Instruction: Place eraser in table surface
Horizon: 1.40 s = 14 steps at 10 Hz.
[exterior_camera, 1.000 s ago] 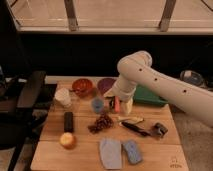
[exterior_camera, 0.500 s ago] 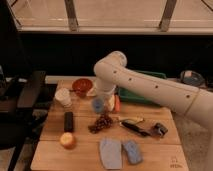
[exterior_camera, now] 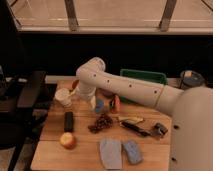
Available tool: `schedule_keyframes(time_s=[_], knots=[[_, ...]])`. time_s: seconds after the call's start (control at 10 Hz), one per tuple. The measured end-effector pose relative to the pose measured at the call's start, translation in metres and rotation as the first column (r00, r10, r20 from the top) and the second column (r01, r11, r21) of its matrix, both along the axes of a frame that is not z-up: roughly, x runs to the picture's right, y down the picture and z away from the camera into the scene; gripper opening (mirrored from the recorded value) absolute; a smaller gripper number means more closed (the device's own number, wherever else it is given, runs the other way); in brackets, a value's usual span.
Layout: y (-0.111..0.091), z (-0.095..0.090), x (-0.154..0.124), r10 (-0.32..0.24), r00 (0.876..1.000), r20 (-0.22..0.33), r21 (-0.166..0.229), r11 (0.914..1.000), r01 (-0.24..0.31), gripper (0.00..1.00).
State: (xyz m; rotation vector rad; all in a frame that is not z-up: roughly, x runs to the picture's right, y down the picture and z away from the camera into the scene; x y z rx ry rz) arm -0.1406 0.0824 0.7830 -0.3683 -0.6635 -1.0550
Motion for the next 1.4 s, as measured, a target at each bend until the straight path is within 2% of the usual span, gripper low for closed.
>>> schedule_keyframes(time_s=[0.2,0.4,0.6,0.8,0.9,1.2,1.4], knots=[[0.016,0.015,-0.026,-0.035,0.996,0.082,-0.037,0.9986,0.038,0.80],[0.025,0.021,-0.035,-0.055,0.991,0.124,-0.062,0.9961,0.063,0.80],[0.025,0.021,-0.033,-0.055,0.991,0.122,-0.063,0.9961,0.063,0.80],[0.027,0.022,-0.035,-0.083,0.989,0.125,-0.070,0.9933,0.092,0.80],[0.037,0.030,-0.047,-0.107,0.986,0.131,-0.077,0.9901,0.117,0.80],[0.058,0.052,-0.066,-0.115,0.983,0.144,-0.077,0.9890,0.127,0.80],[0.068,0.063,-0.068,-0.106,0.983,0.148,-0.092,0.9885,0.120,0.80]])
